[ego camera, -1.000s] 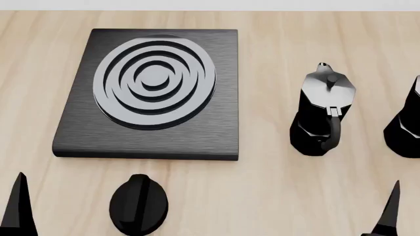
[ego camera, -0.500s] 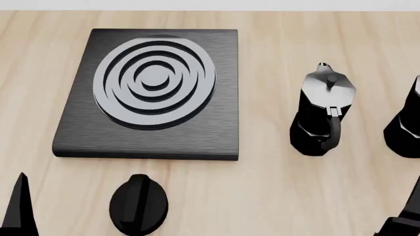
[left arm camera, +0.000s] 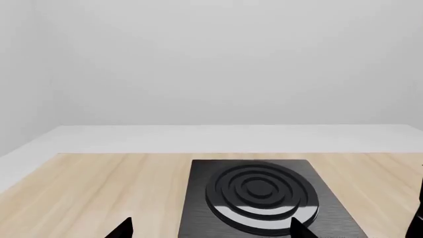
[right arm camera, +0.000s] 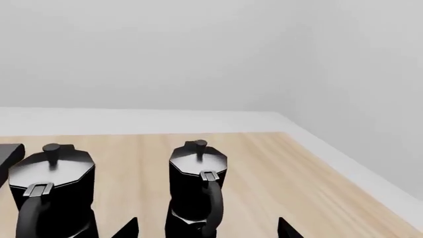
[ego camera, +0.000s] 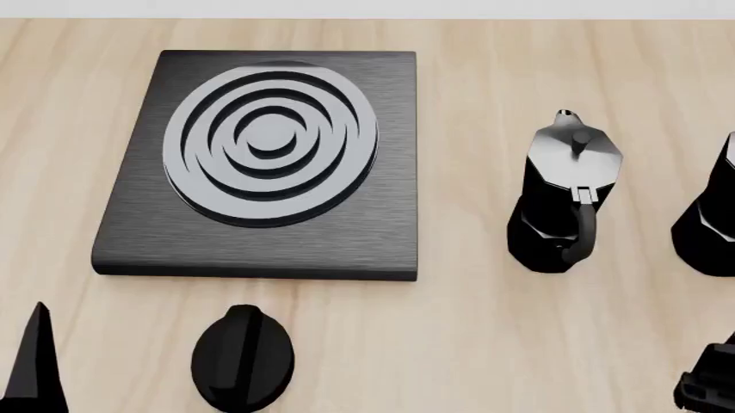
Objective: Put the right moka pot on the stove.
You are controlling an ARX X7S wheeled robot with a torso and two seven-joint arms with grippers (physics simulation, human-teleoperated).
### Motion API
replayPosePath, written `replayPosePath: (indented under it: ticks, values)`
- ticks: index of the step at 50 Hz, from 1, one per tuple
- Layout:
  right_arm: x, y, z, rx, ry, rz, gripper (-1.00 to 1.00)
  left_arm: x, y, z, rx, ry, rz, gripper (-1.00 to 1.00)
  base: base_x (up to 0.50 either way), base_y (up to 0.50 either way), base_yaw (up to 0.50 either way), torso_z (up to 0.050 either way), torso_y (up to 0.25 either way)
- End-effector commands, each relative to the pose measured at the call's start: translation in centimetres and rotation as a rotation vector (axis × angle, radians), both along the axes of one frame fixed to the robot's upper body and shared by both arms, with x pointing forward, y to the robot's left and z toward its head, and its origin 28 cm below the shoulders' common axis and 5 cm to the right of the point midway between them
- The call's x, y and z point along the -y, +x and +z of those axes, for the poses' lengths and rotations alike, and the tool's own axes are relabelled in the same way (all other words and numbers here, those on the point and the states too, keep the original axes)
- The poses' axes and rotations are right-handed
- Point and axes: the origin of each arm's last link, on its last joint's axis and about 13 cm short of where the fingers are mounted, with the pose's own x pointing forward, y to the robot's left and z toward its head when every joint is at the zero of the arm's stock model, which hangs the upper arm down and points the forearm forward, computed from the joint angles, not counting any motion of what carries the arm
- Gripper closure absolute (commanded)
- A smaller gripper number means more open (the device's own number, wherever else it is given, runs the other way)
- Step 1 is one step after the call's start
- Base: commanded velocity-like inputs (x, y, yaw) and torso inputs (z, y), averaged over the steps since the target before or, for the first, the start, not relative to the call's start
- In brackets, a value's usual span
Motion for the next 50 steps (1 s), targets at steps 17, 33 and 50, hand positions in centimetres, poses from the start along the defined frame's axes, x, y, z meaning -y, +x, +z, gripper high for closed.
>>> replayPosePath:
  ticks: [17, 33, 50]
  values:
    - [1.6, 2.1, 0.2, -0.034, 0.047, -0.026, -1.00, 0.0, 0.0, 0.0, -0.008, 0.003, 0.000, -1.00, 0.00, 0.00, 0.00, 0.000, 0.000]
    - [2.1, 3.9, 0.4, -0.091, 0.037, -0.032, -1.00, 0.0, 0.1, -0.1, -0.009, 0.003, 0.003, -1.00, 0.00, 0.00, 0.00, 0.000, 0.000]
    - [2.8, 5.1, 0.2, -0.128, 0.039, -0.051, -1.00, 0.0, 0.0, 0.0, -0.004, 0.002, 0.006, -1.00, 0.00, 0.00, 0.00, 0.000, 0.000]
